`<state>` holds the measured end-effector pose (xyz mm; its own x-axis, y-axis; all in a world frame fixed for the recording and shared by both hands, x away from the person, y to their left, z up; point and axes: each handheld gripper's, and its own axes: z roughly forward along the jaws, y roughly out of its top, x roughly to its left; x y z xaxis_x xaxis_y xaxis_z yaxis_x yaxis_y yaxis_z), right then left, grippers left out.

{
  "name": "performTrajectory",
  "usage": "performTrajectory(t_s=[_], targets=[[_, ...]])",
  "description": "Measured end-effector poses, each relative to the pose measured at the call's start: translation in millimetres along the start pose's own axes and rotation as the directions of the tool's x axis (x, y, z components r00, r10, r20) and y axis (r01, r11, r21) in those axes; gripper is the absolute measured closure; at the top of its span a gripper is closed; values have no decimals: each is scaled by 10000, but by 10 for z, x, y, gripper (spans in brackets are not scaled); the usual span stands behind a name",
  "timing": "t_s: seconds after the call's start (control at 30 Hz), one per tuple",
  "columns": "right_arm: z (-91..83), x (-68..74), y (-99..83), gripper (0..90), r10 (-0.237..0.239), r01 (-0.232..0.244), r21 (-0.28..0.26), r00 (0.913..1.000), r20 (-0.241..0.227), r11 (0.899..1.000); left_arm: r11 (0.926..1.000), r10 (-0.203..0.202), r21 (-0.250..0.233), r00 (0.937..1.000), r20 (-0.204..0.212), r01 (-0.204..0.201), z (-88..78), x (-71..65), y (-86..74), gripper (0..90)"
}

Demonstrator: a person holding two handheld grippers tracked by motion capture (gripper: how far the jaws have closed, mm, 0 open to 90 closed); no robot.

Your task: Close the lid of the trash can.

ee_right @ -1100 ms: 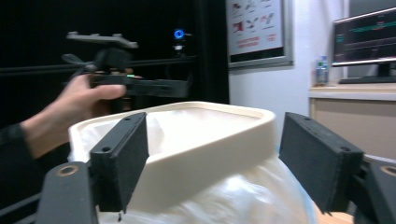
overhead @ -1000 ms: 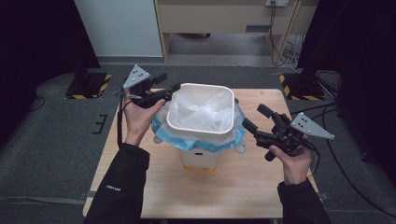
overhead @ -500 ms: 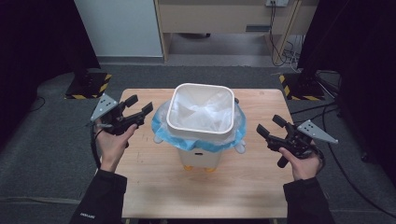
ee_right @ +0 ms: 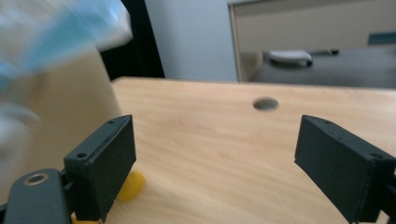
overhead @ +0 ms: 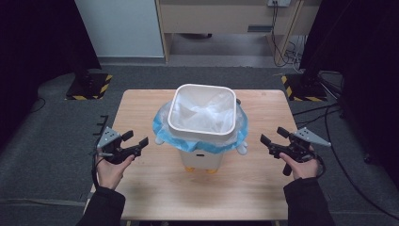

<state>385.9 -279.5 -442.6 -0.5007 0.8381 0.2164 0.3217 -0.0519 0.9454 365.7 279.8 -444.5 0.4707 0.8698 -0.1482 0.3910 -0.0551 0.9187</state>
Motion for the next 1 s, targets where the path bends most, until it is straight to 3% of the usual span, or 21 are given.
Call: performTrajectory(t_s=[0.1, 0.27, 0.33, 0.47, 0.67, 0.7, 0.73, 0.8, 1.0], targets=[[48, -96, -164, 117, -36, 16, 658, 9995, 298, 9978, 9977, -69, 672, 10000, -32, 71, 78, 23, -181, 226], [68, -272, -363, 108, -222, 71, 1643, 9957, 902, 9864, 9849, 56, 1734, 9995, -302, -3, 188, 97, -442, 203], [58, -340, -422, 108, -378, 133, 1993, 9921, 1196, 9799, 9734, 273, 2287, 9985, -476, -157, 221, 144, -545, 193], [39, -477, -533, 103, -620, 190, 2508, 9844, 1646, 9679, 9442, 621, 3263, 9970, -451, -440, 250, 180, -701, 183], [4, -667, -663, 90, -802, 98, 3107, 9733, 2149, 9505, 9372, 773, 3450, 9951, -624, -512, 266, 228, -754, 149], [-5, -708, -687, 87, -822, 59, 3213, 9711, 2243, 9470, 9352, 802, 3503, 9946, -653, -524, 266, 236, -761, 147], [-10, -726, -701, 85, -766, -25, 3246, 9700, 2307, 9459, 9285, 913, 3664, 9934, -692, -598, 258, 252, -765, 145], [-26, -770, -731, 83, -810, -87, 3424, 9657, 2469, 9395, 9253, 931, 3749, 9924, -803, -565, 255, 278, -780, 140], [-26, -817, -776, 72, -1075, 17, 3782, 9600, 2587, 9257, 9257, 877, 3756, 9915, -964, -454, 242, 338, -813, 118]])
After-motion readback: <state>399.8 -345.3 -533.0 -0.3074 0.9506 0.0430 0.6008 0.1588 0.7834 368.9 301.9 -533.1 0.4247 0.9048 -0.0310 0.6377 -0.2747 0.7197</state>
